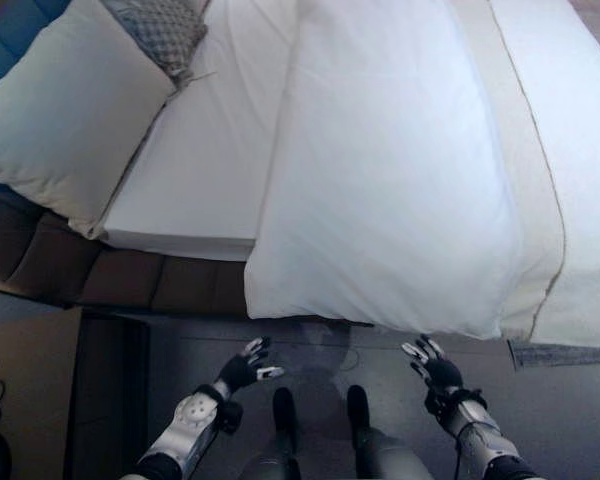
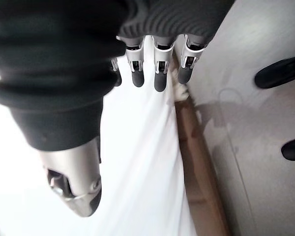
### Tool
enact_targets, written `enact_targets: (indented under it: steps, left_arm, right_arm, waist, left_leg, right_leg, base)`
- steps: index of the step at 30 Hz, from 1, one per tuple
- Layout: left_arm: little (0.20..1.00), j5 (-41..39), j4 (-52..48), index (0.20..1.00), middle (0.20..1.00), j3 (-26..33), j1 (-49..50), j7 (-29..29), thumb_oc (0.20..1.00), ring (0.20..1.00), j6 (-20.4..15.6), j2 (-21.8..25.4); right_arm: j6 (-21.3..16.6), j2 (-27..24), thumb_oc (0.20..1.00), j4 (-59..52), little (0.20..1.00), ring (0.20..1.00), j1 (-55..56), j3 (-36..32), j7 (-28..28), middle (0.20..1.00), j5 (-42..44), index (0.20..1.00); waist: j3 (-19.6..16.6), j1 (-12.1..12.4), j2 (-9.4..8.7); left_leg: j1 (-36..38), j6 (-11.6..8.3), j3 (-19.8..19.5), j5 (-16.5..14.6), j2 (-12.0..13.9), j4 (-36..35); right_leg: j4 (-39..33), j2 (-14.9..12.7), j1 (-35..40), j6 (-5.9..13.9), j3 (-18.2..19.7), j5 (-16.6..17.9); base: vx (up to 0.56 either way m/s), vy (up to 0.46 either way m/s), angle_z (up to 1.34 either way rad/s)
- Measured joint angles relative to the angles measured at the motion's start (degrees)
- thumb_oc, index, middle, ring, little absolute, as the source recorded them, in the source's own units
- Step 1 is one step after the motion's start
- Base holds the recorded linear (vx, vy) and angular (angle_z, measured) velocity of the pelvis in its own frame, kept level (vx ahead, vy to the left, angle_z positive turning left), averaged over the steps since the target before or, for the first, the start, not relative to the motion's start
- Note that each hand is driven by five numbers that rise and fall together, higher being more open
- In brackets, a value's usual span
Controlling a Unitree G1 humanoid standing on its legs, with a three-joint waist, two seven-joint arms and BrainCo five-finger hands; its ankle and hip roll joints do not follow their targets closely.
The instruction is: Make the bed
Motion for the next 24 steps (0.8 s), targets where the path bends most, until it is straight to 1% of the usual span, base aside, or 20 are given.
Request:
enact_targets:
  steps: [2, 4, 5, 6, 7, 8, 10, 11, 12, 13, 15, 16, 17, 18, 19, 20, 21, 24]
  left_arm:
    - [1.000, -0.4, -0.1, 1.000, 1.000, -1.9, -4.2, -0.5, 1.000, 1.000, 0.3, -0.8]
    - [1.000, -1.0, 0.0, 1.000, 1.000, -7.2, -12.6, -1.3, 1.000, 1.000, 0.2, -0.4]
    - [1.000, -1.2, 0.0, 1.000, 1.000, -7.2, -15.9, -1.5, 1.000, 1.000, 0.2, -0.8]
    - [1.000, -2.1, -0.1, 1.000, 1.000, -7.0, -18.7, -1.5, 1.000, 1.000, 0.1, -1.2]
    - [1.000, -2.5, -0.2, 1.000, 1.000, -7.2, -20.8, -1.5, 1.000, 1.000, 0.2, -1.5]
    - [1.000, -3.5, 0.3, 1.000, 1.000, -9.7, -25.1, -1.2, 1.000, 1.000, 0.3, -1.2]
    - [1.000, -5.3, 0.6, 1.000, 1.000, -9.9, -30.7, -0.8, 1.000, 1.000, 0.1, -1.9]
    - [1.000, -6.4, 0.9, 1.000, 1.000, -9.9, -33.5, -0.4, 1.000, 1.000, 0.1, -2.2]
    - [1.000, -6.9, 1.3, 1.000, 1.000, -10.5, -35.3, -0.2, 1.000, 1.000, 0.2, -2.3]
    - [1.000, -6.9, 1.8, 1.000, 1.000, -11.4, -38.9, 0.0, 1.000, 1.000, 0.2, -2.4]
    - [1.000, -7.2, 2.5, 1.000, 1.000, -11.5, -41.9, 1.3, 1.000, 1.000, 0.1, -2.5]
    - [1.000, -7.2, 2.5, 1.000, 1.000, -11.4, -42.5, 1.8, 1.000, 1.000, 0.1, -2.6]
    - [1.000, -7.2, 2.7, 1.000, 1.000, -11.5, -43.8, 2.8, 1.000, 1.000, 0.1, -2.5]
    - [1.000, -7.1, 3.0, 1.000, 1.000, -11.5, -45.8, 4.3, 1.000, 1.000, 0.0, -2.4]
    - [1.000, -7.1, 3.0, 1.000, 1.000, -11.3, -46.7, 4.9, 1.000, 1.000, -0.2, -2.5]
    - [1.000, -6.4, 4.3, 1.000, 1.000, -11.9, -48.6, 6.9, 1.000, 1.000, -0.5, -2.1]
    - [1.000, -6.0, 5.5, 1.000, 1.000, -12.8, -50.0, 7.6, 1.000, 1.000, -0.4, -1.8]
    - [1.000, -4.3, 9.0, 1.000, 1.000, -13.6, -55.6, 10.9, 1.000, 1.000, -0.5, -0.1]
  right_arm:
    - [0.0, -0.7, 1.000, -0.3, 1.000, 1.000, -3.0, 1.6, 0.3, 1.000, 0.2, 1.000]
    - [-0.2, -2.2, 1.000, -0.3, 1.000, 1.000, -8.7, 4.4, 1.5, 1.000, 0.2, 1.000]
    - [-0.2, -2.2, 1.000, -0.5, 1.000, 1.000, -11.7, 4.7, 1.7, 1.000, 0.2, 1.000]
    - [-0.4, -2.2, 1.000, -0.6, 1.000, 1.000, -14.3, 4.9, 1.9, 1.000, 0.2, 1.000]
    - [-0.4, -2.4, 1.000, -0.8, 1.000, 1.000, -16.4, 5.6, 1.8, 1.000, 0.2, 1.000]
    - [-0.2, -3.7, 1.000, -0.3, 1.000, 1.000, -20.1, 9.2, 1.7, 1.000, 0.7, 1.000]
    - [-0.2, -4.4, 1.000, -0.4, 1.000, 1.000, -25.1, 10.1, 1.9, 1.000, 1.3, 1.000]
    - [-0.2, -4.7, 1.000, -0.2, 1.000, 1.000, -28.1, 10.7, 1.8, 1.000, 1.8, 1.000]
    - [0.0, -5.3, 1.000, 0.2, 1.000, 1.000, -30.0, 12.0, 1.8, 1.000, 1.9, 1.000]
    - [0.0, -6.2, 1.000, 0.4, 1.000, 1.000, -33.2, 12.8, 1.9, 1.000, 1.9, 1.000]
    - [0.0, -6.2, 1.000, 1.0, 1.000, 1.000, -37.4, 13.2, 1.6, 1.000, 2.4, 1.000]
    - [-0.1, -6.2, 1.000, 1.0, 1.000, 1.000, -38.3, 13.1, 1.6, 1.000, 2.4, 1.000]
    - [-0.1, -6.3, 1.000, 1.5, 1.000, 1.000, -40.4, 13.6, 1.6, 1.000, 2.4, 1.000]
    - [-0.1, -7.1, 1.000, 2.3, 1.000, 1.000, -43.1, 15.1, 1.5, 1.000, 2.4, 1.000]
    - [-0.1, -7.4, 1.000, 2.3, 1.000, 1.000, -43.8, 15.0, 1.5, 1.000, 2.4, 1.000]
    - [-0.1, -8.2, 1.000, 2.9, 1.000, 1.000, -46.3, 16.9, 1.2, 1.000, 2.5, 1.000]
    - [0.1, -8.6, 1.000, 3.7, 1.000, 1.000, -48.0, 18.5, 1.2, 1.000, 2.5, 1.000]
    - [0.0, -9.4, 1.000, 5.0, 1.000, 1.000, -53.2, 20.1, 1.1, 1.000, 2.9, 1.000]
  waist:
    - [0.2, -1.2, -0.29]
    - [2.3, -1.3, -0.65]
    - [3.5, -1.5, -0.70]
    - [5.6, -1.4, -0.68]
    - [6.6, -1.5, -0.63]
    - [7.5, -1.6, -0.89]
    - [9.9, -1.6, -0.93]
    - [11.3, -1.8, -1.06]
    - [11.4, -1.8, -1.12]
    - [12.1, -1.6, -1.46]
    - [13.2, -1.8, -1.76]
    - [13.2, -2.0, -1.76]
    - [13.2, -1.8, -1.79]
    - [13.2, -2.4, -1.83]
    - [13.2, -2.5, -1.82]
    - [13.2, -2.8, -1.84]
    - [13.2, -3.0, -1.85]
    - [13.2, -3.2, -1.85]
  left_leg:
    - [-0.9, 0.03, 0.4, 0.6, 0.0, 0.1]
    - [-3.4, 0.05, 0.7, 0.6, 0.0, 1.7]
    - [-4.3, 0.10, 1.0, 0.7, 0.0, 2.1]
    - [-5.2, 0.13, 1.2, 0.7, 0.0, 2.7]
    - [-5.6, 0.11, 1.3, 0.8, 0.0, 3.2]
    - [-8.7, -0.24, 1.1, 0.4, 0.0, 6.1]
    - [-12.0, -0.49, 0.5, -0.1, 0.0, 8.4]
    - [-14.4, -0.77, -0.1, -0.4, 0.0, 11.0]
    - [-16.8, -0.73, -0.3, -1.5, 0.0, 13.7]
    - [-20.4, -0.71, -0.4, -2.8, 0.0, 17.8]
    - [-23.8, -0.93, -0.8, -4.1, 0.3, 22.1]
    - [-25.0, -1.00, -1.0, -4.8, 0.5, 23.7]
    - [-27.5, -1.26, -1.2, -5.8, 0.7, 26.4]
    - [-30.4, -0.98, -1.4, -6.9, 0.9, 29.5]
    - [-31.7, -0.88, -1.5, -7.1, 0.9, 30.6]
    - [-34.2, -0.85, -1.7, -7.3, 1.0, 32.7]
    - [-35.4, -0.81, -1.8, -7.6, 1.1, 33.9]
    - [-40.6, -0.63, -1.8, -8.3, 1.3, 38.4]
  right_leg:
    - [0.3, 0.0, -1.2, -0.08, 0.2, 0.5]
    - [2.2, 0.0, -4.0, 0.36, 0.8, 0.2]
    - [3.0, 0.0, -5.2, 0.37, 0.9, 0.3]
    - [3.9, 0.1, -6.3, 0.29, 1.3, 0.3]
    - [4.4, 0.1, -6.8, 0.00, 1.3, 0.6]
    - [7.6, -0.1, -10.1, 1.07, 1.4, -0.5]
    - [11.6, -0.2, -13.9, 0.50, 1.6, -1.4]
    - [14.0, -0.3, -16.0, 0.15, 1.5, -2.1]
    - [16.6, -0.4, -18.2, 0.29, 1.6, -3.0]
    - [20.4, -0.5, -21.6, -0.80, 1.6, -4.3]
    - [23.9, -0.5, -24.5, -1.08, 1.2, -5.2]
    - [25.0, -0.5, -25.4, -1.34, 1.0, -5.5]
    - [27.0, -0.5, -27.5, -1.24, 0.8, -6.1]
    - [29.1, -0.4, -30.1, -1.34, 0.7, -7.1]
    - [29.9, -0.4, -31.3, -1.32, 0.7, -7.2]
    - [31.7, -0.4, -33.4, -1.34, 0.6, -7.1]
    - [32.6, -0.4, -34.5, -1.29, 0.6, -7.2]
    - [35.8, -0.3, -39.3, -1.31, 0.7, -7.4]
  base:
    - [-0.14, -0.023, -0.06]
    - [-0.13, -0.024, -0.10]
    - [-0.15, -0.045, -0.14]
    - [-0.18, -0.072, -0.09]
    - [-0.18, -0.072, -0.08]
    - [-0.14, -0.069, 0.04]
    - [-0.10, -0.061, 0.12]
    - [-0.08, -0.066, 0.17]
    - [-0.06, -0.067, 0.26]
    - [-0.04, -0.080, 0.17]
    - [-0.04, -0.056, 0.08]
    - [-0.03, -0.044, 0.04]
    - [-0.03, -0.045, 0.05]
    - [-0.03, -0.047, 0.03]
    - [-0.03, -0.027, 0.03]
    - [-0.04, -0.023, 0.02]
    - [-0.03, -0.007, -0.01]
    - [-0.02, -0.020, -0.05]
